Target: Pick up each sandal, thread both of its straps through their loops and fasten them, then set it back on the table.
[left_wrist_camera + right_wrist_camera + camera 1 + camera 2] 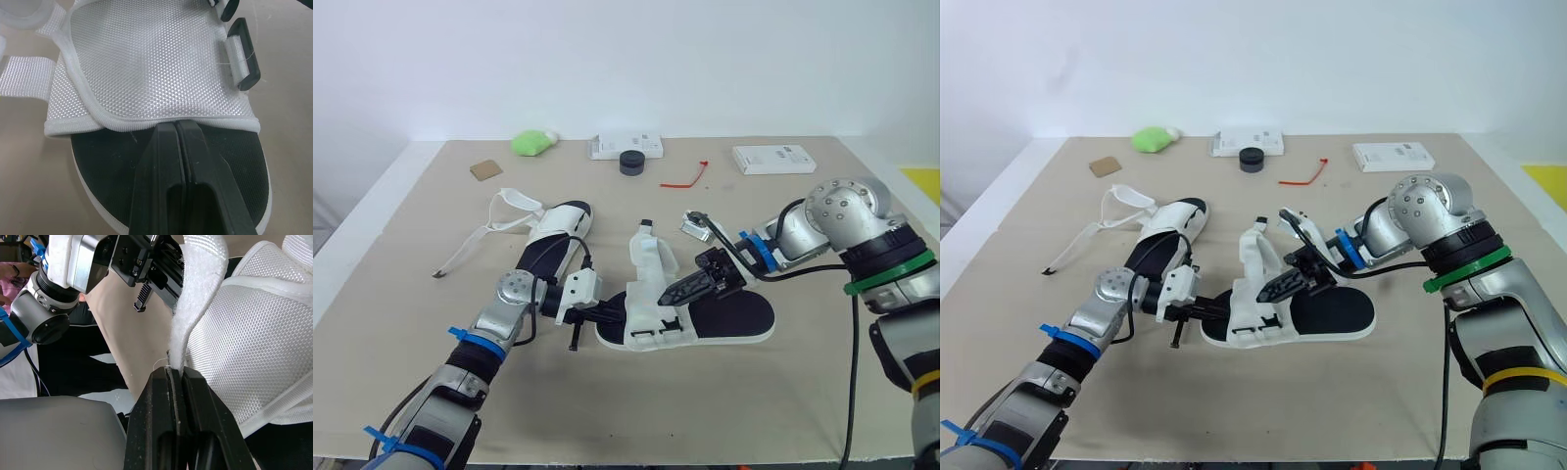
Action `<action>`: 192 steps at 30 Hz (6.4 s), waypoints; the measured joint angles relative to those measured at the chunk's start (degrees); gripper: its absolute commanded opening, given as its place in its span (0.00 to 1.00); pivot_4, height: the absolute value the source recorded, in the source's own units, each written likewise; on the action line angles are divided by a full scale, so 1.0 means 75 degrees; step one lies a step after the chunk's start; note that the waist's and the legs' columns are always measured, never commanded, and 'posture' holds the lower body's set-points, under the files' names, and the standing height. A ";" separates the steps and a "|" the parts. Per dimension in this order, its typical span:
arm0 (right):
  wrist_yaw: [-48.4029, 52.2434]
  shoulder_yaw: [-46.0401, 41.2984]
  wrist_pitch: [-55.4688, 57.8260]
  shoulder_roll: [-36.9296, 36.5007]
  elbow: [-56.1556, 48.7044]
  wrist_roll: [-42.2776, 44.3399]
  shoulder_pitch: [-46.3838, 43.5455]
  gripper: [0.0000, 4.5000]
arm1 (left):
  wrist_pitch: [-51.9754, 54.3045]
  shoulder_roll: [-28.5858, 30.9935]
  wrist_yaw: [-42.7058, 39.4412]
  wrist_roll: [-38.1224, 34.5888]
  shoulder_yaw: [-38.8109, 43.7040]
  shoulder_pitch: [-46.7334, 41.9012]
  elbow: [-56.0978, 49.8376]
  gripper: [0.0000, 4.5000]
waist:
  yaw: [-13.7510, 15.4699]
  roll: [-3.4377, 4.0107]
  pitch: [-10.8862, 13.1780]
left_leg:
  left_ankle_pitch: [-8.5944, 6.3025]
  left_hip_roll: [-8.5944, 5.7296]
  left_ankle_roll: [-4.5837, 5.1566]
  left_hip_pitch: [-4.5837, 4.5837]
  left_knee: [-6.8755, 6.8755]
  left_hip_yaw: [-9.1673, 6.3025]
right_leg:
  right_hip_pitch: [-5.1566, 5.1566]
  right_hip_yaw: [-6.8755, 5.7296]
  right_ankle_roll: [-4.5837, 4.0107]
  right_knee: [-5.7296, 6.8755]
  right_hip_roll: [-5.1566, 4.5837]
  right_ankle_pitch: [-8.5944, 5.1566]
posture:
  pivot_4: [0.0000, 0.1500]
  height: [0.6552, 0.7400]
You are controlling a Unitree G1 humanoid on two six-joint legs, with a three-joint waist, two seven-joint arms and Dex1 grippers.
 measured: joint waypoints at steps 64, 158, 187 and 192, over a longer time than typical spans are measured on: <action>0.1588 -0.1175 -0.1704 -0.1069 -0.4526 -0.2663 0.2713 0.55 | -0.0013 -0.0209 0.0059 0.0000 -0.0001 -0.0020 0.0169 0.00 | 0.0023 -0.0041 -0.0021 | 0.0013 -0.0098 0.0020 -0.0025 -0.0014 -0.0127 | 0.0014 -0.0072 0.0050 -0.0001 -0.0097 -0.0042 | 1.00 1.00; -0.0141 -0.4659 -0.2520 0.0097 -0.6581 -0.2178 0.7164 0.28 | -0.0319 -0.0364 -0.0106 0.0000 -0.0144 -0.0370 0.0698 0.00 | 0.0182 -0.0082 0.0009 | -0.0008 -0.0094 -0.0015 -0.0043 -0.0018 -0.0173 | 0.0040 -0.0224 0.0057 -0.0041 -0.0162 -0.0056 | 1.00 1.00; -0.1334 -0.4698 -0.3083 -0.0078 -0.5731 0.0802 0.5927 0.01 | -0.0397 -0.0429 -0.0142 0.0001 -0.0162 -0.0427 0.0757 0.00 | 0.0190 -0.0081 0.0018 | 0.0001 -0.0103 -0.0001 -0.0079 -0.0018 -0.0172 | 0.0035 -0.0277 0.0035 -0.0071 -0.0201 -0.0029 | 1.00 1.00; -0.3232 -0.4138 -0.2962 0.0166 -0.4298 0.2084 0.5262 0.01 | -0.0454 -0.0453 -0.0140 0.0001 -0.0169 -0.0428 0.0757 0.00 | 0.0200 -0.0068 0.0025 | 0.0035 -0.0110 0.0055 -0.0095 -0.0019 -0.0173 | 0.0032 -0.0288 0.0027 -0.0070 -0.0203 -0.0019 | 1.00 1.00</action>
